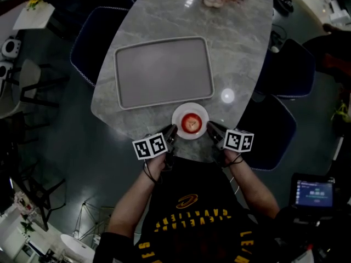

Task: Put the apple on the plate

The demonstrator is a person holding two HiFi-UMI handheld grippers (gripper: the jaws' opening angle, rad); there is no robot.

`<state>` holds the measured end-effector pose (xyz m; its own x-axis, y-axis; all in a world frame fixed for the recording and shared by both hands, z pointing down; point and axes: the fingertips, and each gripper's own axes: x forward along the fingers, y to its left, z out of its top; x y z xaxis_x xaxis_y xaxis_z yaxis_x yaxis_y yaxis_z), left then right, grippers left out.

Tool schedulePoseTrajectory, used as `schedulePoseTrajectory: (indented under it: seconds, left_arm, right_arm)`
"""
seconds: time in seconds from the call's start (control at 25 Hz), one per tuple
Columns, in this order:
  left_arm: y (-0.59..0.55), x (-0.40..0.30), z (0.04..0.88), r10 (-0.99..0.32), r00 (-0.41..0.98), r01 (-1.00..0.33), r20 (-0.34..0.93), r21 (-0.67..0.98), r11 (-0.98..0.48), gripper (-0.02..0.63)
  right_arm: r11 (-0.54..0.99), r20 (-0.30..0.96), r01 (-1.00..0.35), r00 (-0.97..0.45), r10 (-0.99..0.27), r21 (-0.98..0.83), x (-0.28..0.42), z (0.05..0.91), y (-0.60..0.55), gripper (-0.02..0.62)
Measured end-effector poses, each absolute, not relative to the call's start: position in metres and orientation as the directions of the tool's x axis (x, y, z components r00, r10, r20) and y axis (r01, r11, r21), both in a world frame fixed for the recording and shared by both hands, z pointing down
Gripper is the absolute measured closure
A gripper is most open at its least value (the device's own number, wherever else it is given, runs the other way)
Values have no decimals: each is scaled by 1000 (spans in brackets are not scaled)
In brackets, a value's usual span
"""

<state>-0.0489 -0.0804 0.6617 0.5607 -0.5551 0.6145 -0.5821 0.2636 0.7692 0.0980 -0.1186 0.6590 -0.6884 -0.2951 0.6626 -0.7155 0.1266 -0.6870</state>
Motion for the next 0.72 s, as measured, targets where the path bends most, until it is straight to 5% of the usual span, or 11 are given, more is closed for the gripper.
schedulePoseTrajectory:
  seconds: [0.72]
  left_arm:
    - [-84,-73,604,-657,550,-488,516,837,248,575]
  right_arm:
    - [111,527,-573,-801,-283,-812,74,607,-128,569]
